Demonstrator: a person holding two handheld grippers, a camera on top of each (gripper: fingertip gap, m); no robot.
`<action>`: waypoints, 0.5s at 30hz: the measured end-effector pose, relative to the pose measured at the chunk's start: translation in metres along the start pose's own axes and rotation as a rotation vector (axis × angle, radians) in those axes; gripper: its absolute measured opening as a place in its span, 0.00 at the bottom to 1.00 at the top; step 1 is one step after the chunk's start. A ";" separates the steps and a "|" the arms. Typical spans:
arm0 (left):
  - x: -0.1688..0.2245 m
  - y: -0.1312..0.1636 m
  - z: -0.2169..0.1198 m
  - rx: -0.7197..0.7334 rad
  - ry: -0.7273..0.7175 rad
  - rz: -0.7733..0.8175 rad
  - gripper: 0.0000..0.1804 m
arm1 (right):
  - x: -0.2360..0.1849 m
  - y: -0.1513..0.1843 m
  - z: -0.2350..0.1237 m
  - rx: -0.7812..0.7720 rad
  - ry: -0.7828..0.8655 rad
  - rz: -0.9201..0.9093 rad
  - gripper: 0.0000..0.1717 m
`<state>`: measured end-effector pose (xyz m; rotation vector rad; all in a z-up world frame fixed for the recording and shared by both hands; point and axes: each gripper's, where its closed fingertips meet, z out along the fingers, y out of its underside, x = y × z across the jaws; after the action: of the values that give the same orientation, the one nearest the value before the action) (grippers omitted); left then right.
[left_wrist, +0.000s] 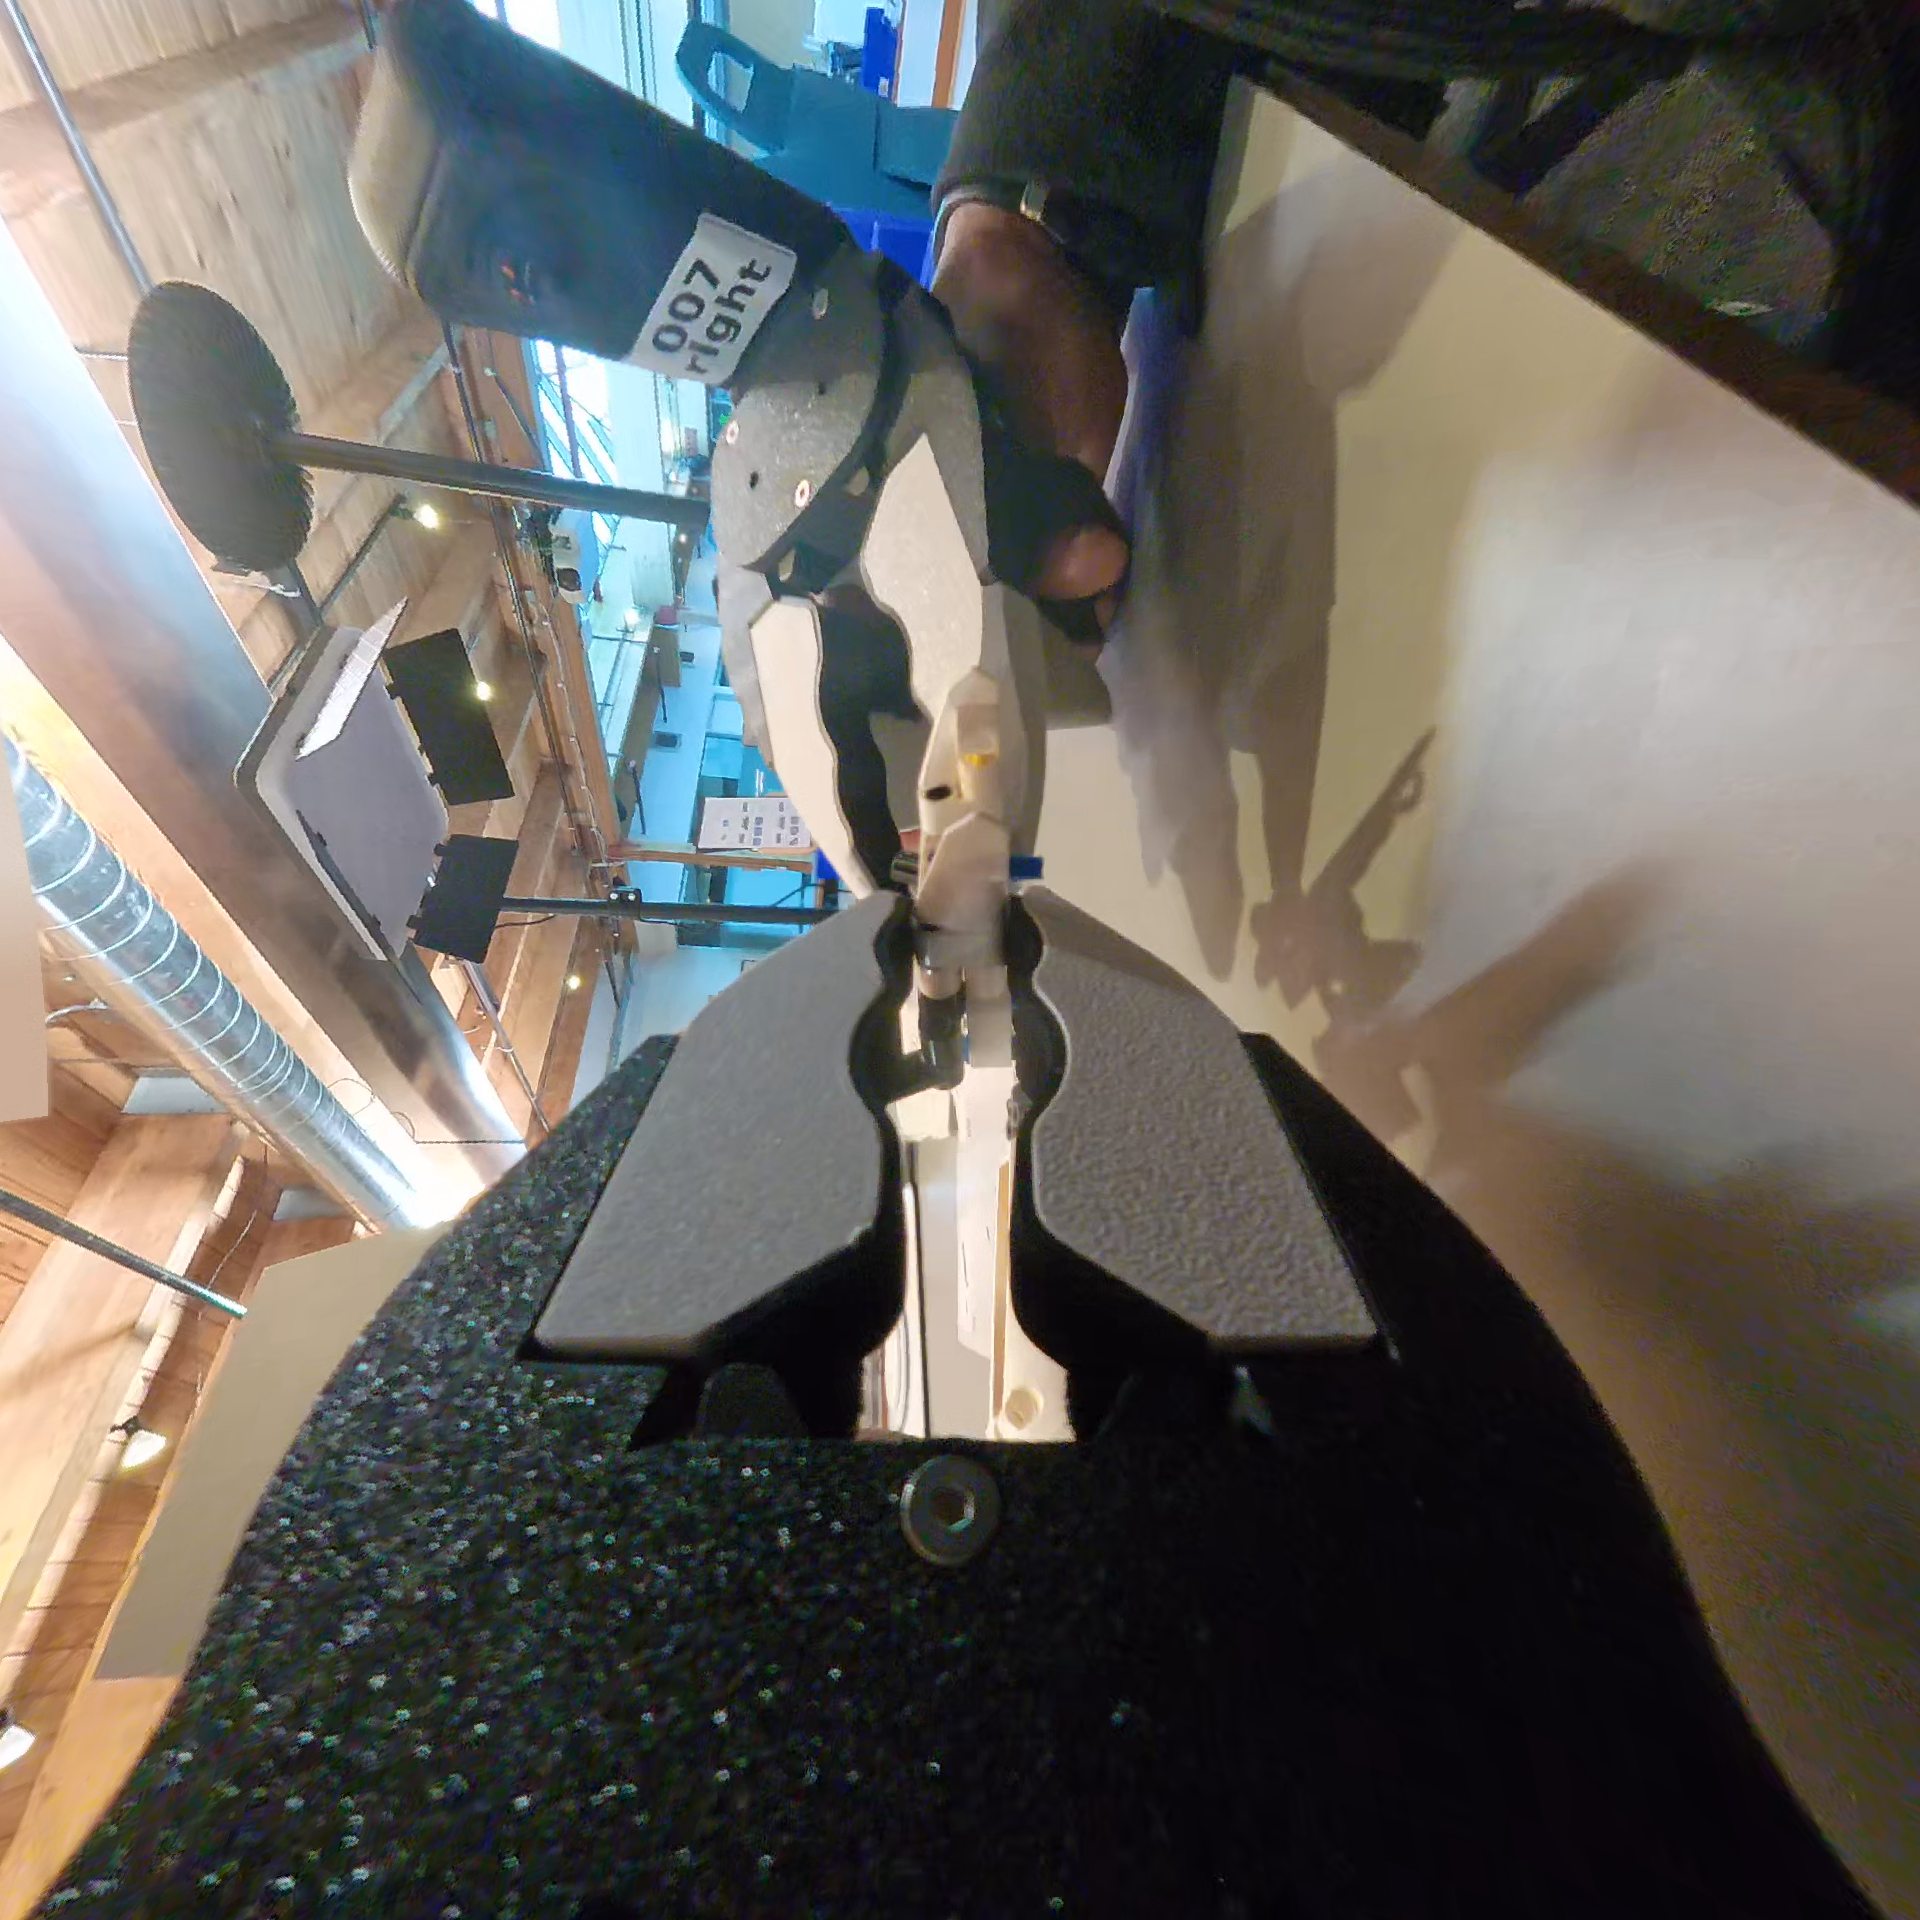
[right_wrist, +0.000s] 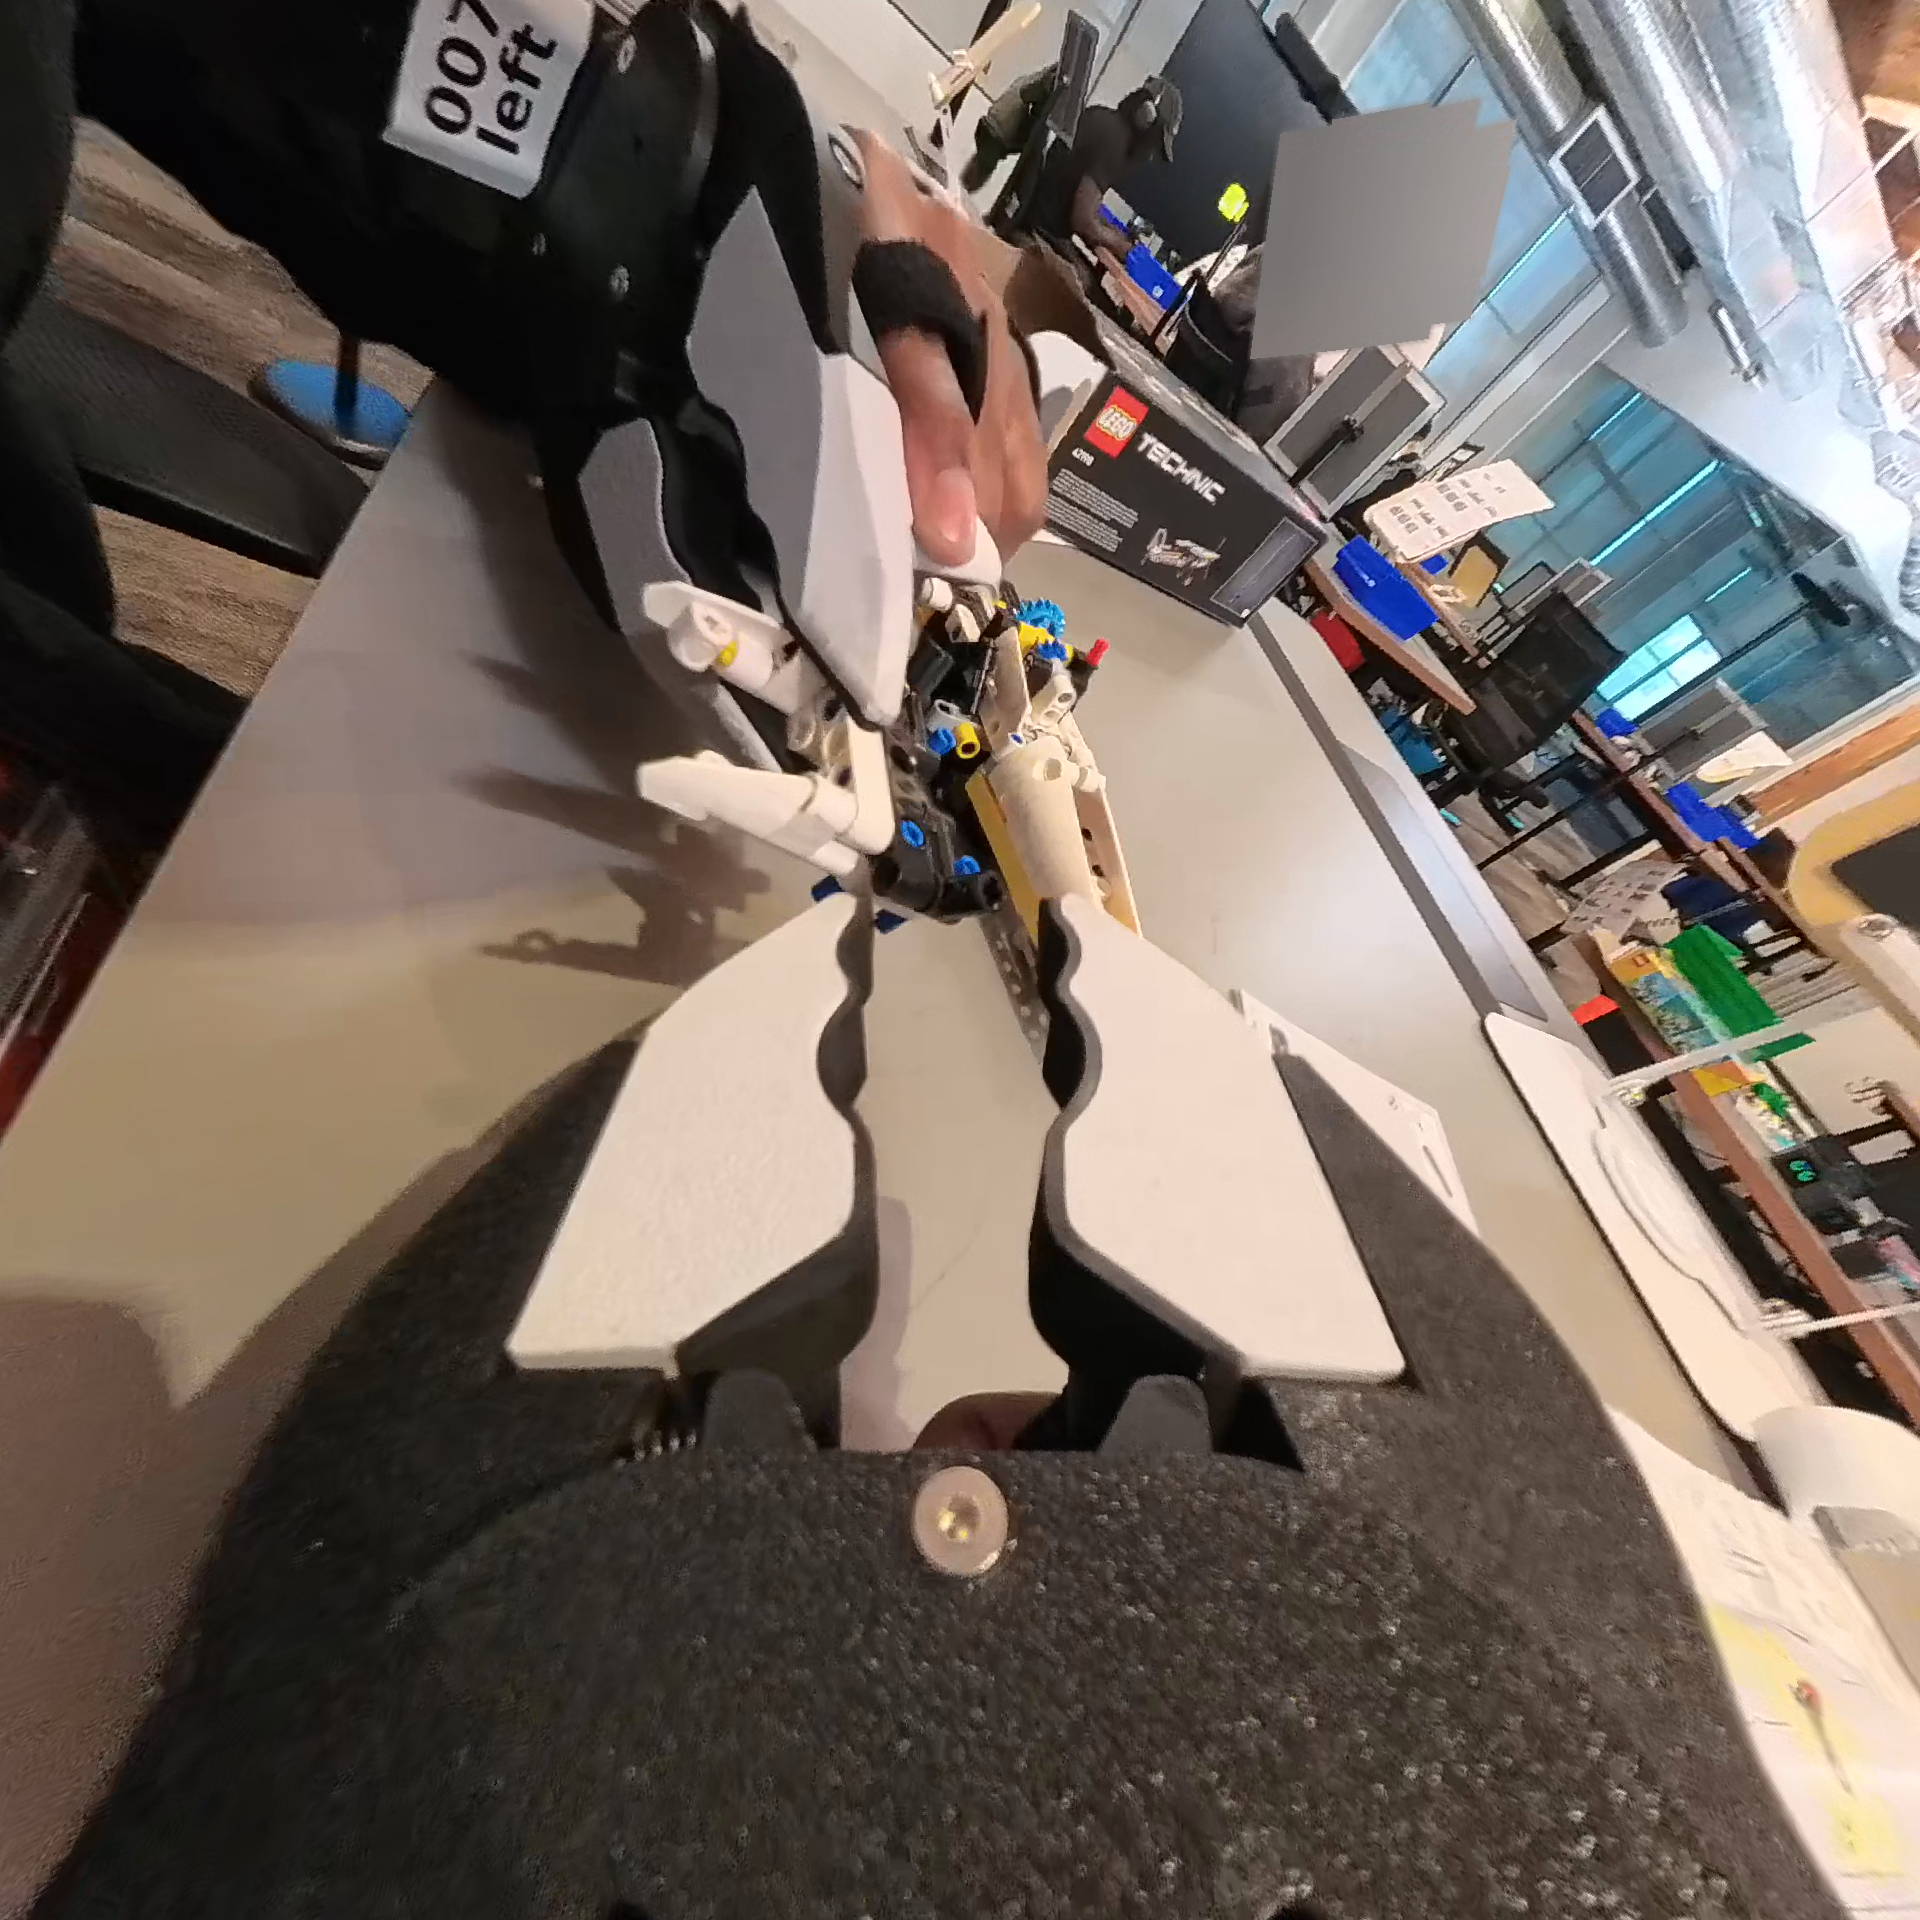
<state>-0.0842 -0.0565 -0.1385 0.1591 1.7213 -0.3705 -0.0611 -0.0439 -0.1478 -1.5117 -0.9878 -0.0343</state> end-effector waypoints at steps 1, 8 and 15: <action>0.000 -0.001 0.000 0.005 0.001 0.004 0.10 | 0.000 -0.001 0.000 0.003 0.004 -0.019 0.17; 0.006 -0.006 0.000 0.040 0.023 0.025 0.10 | -0.006 0.001 0.003 -0.026 0.010 -0.120 0.14; 0.007 -0.002 0.000 0.025 0.008 0.020 0.10 | -0.005 0.001 0.000 -0.032 0.030 -0.135 0.12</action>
<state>-0.0861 -0.0594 -0.1454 0.1963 1.7222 -0.3777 -0.0633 -0.0462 -0.1515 -1.4675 -1.0684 -0.1696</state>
